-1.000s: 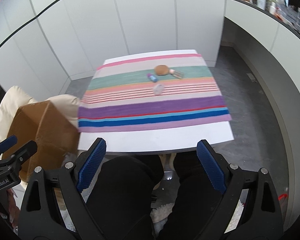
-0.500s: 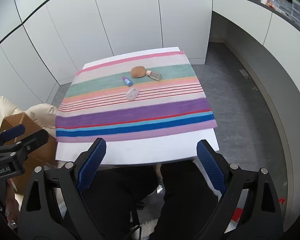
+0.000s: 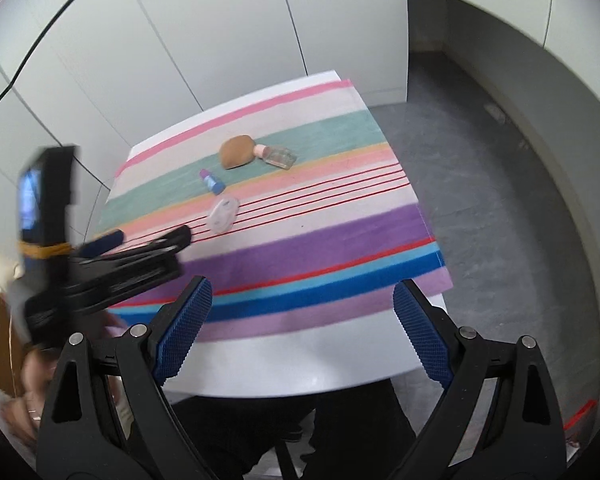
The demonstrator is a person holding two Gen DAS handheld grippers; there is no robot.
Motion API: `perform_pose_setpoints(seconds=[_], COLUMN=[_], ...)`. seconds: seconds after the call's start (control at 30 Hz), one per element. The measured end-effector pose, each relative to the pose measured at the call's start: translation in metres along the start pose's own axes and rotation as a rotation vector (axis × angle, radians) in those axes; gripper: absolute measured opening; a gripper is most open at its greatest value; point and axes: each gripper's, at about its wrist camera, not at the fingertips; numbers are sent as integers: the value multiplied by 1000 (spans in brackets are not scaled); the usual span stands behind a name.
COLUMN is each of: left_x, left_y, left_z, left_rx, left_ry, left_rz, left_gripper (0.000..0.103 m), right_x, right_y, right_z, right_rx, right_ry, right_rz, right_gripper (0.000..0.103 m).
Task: Organize objects
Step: 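Move both open tools back over the cosmetics on the cloth, then grasp the clear pink-capped bottle with the right tool while the left tool grasps the clear case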
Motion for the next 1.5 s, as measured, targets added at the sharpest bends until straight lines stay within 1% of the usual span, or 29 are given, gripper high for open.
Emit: perform_pose_setpoints(seconds=[0.07, 0.17, 0.2, 0.23, 0.3, 0.33, 0.37, 0.4, 0.43, 0.5, 0.53, 0.6, 0.73, 0.83, 0.97, 1.0, 1.13, 1.2, 1.23, 1.3, 1.33, 1.37, 1.43, 1.47, 1.5], left_x=[-4, 0, 1, 3, 6, 9, 13, 17, 12, 2, -7, -19, -31, -29, -33, -39, -33, -33, -33, -32, -32, -31, -30, -31, -32], left_y=[20, 43, 49, 54, 66, 73, 71, 73, 68, 67, 65, 64, 63, 64, 63, 56, 54, 54, 54, 55, 54, 54, 53, 53, 54], left_z=[10, 22, 26, 27, 25, 25, 25, 24, 21, 15, 9, -1, -4, -7, -6, -6, -7, -7, -7, -7, -7, -8, -8, -8, -7], left_rx=[-16, -27, -30, -30, -37, -41, 2, 23, 45, 87, 121, 158, 156, 177, 184, 186, 193, 197, 198, 202, 203, 203, 203, 203, 203], left_ry=[-67, -128, -138, -144, -139, -114, -79, -40, -36, -68, -101, -146, -175, -144, -134, -127, -96, -84, -80, -71, -66, -65, -68, -70, -72], left_rz=[-34, -43, -38, -19, 37, 75, 107, 115, 106, 102, 129, 171, 182, 193, 182, 182, 178, 172, 170, 170, 171, 172, 171, 169, 167], left_gripper=[100, 100, 99, 96, 77, 62, 41, 38, 39, 39, 39, 39, 39, 39, 39, 39, 39, 39, 39, 39, 39, 39, 39, 39, 39], right_x=[6, 14, 17, 19, 22, 23, 22, 21, 20, 15, 12, 5, -12, -28, -38, -40, -41, -42, -43, -48, -52, -54, -62, -63, -63], right_y=[13, 36, 45, 52, 68, 76, 84, 90, 97, 109, 116, 133, 174, 199, 220, 226, 231, 232, 233, 234, 235, 235, 236, 235, 234], right_z=[8, 19, 23, 26, 34, 38, 43, 46, 50, 58, 62, 71, 88, 98, 109, 112, 120, 122, 123, 121, 120, 118, 112, 109, 106], right_rx=[-12, -35, -43, -48, -62, -69, -75, -76, -76, -76, -72, -61, -58, -30, -13, -13, 39, 55, 59, 66, 72, 80, 105, 116, 138], right_ry=[13, 34, 45, 56, 78, 86, 92, 95, 100, 106, 110, 118, 159, 191, 240, 239, 220, 204, 187, 147, 124, 97, 21, -5, -32], right_rz=[-1, -18, -17, -9, -5, -6, -3, 1, 4, 10, 16, 14, 26, 18, 28, 34, -18, -50, -71, -112, -136, -169, -266, -277, -267], right_gripper=[94, 94, 94, 94, 94, 94, 94, 94, 94, 94, 94, 94, 94, 94, 94, 95, 95, 91, 88, 86, 81, 72, 61, 57, 53])
Point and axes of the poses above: each gripper's, at about its wrist camera, not at the fingertips, and y roughly the way its jaws point, x to its right, z to its top, and after that the axes turned 1 degree about z, right-handed
